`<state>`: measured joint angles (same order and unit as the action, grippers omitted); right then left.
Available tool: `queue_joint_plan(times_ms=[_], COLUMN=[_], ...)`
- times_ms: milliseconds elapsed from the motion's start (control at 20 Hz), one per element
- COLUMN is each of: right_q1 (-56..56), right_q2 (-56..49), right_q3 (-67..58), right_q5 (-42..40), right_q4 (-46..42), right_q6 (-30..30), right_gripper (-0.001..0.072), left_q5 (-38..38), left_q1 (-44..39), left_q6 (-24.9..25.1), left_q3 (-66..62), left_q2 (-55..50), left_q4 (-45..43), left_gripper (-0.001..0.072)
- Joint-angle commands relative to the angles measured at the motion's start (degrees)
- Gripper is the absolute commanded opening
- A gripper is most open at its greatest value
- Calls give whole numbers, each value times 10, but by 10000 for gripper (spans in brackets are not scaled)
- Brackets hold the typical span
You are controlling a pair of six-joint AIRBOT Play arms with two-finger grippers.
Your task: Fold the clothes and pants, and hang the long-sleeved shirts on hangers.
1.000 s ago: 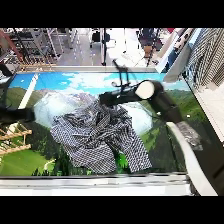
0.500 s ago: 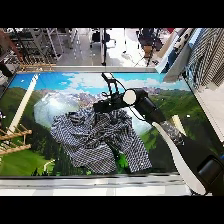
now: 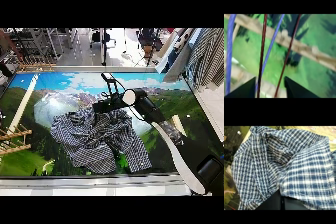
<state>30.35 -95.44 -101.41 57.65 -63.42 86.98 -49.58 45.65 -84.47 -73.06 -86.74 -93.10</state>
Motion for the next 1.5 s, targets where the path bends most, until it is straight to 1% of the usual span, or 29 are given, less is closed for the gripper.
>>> queue_joint_plan(times_ms=[0,100,150,200,350,450,500,550,600,650,700,750,800,850,900,950,1050,1100,1150,1300,1350,1450], right_q1=[1,1,1,1,1,1,1,0,0,0,-2,-1,-5,-10,-18,-30,-59,-75,-91,-116,-118,-117], right_q2=[0,0,0,0,0,0,0,0,0,0,2,6,11,17,23,29,42,46,49,50,49,49], right_q3=[0,0,0,0,0,0,0,0,-1,-4,-11,-21,-33,-49,-64,-83,-115,-130,-142,-147,-146,-145], right_q5=[0,0,0,0,0,0,-1,-2,-3,-3,1,3,9,19,30,44,70,84,93,117,122,122], right_q4=[2,2,2,2,4,7,6,3,-4,-19,-47,-85,-123,-154,-182,-210,-246,-254,-253,-253,-254,-252], right_q6=[0,0,0,0,11,11,11,11,11,11,13,26,37,45,59,73,94,98,98,84,77,63], right_gripper=[25,25,25,25,25,25,25,25,25,24,24,24,24,24,24,24,24,24,24,24,24,24], left_q5=[61,65,68,71,81,86,87,87,78,58,21,-50,-149,-238,-308,-350,-413,-444,-470,-513,-519,-499], left_q1=[-3,-3,-3,-3,-5,-12,-18,-26,-33,-38,-43,-46,-52,-61,-75,-91,-135,-156,-176,-229,-241,-254], left_q6=[0,1,1,1,1,5,30,72,129,200,294,428,568,659,706,725,729,729,729,729,729,729], left_q3=[-4,-7,-9,-12,-15,-16,-18,-20,-20,-20,-20,-20,-20,-20,-20,-20,-19,-19,-19,-19,-19,-19], left_q2=[-25,-22,-19,-13,14,43,61,84,109,131,147,156,157,154,150,146,130,120,112,103,103,102], left_q4=[2,2,2,2,7,28,65,133,237,358,499,652,772,835,850,828,761,750,757,813,818,818], left_gripper=[299,82,42,18,18,18,17,17,18,17,17,18,18,18,17,17,18,17,18,17,17,17])
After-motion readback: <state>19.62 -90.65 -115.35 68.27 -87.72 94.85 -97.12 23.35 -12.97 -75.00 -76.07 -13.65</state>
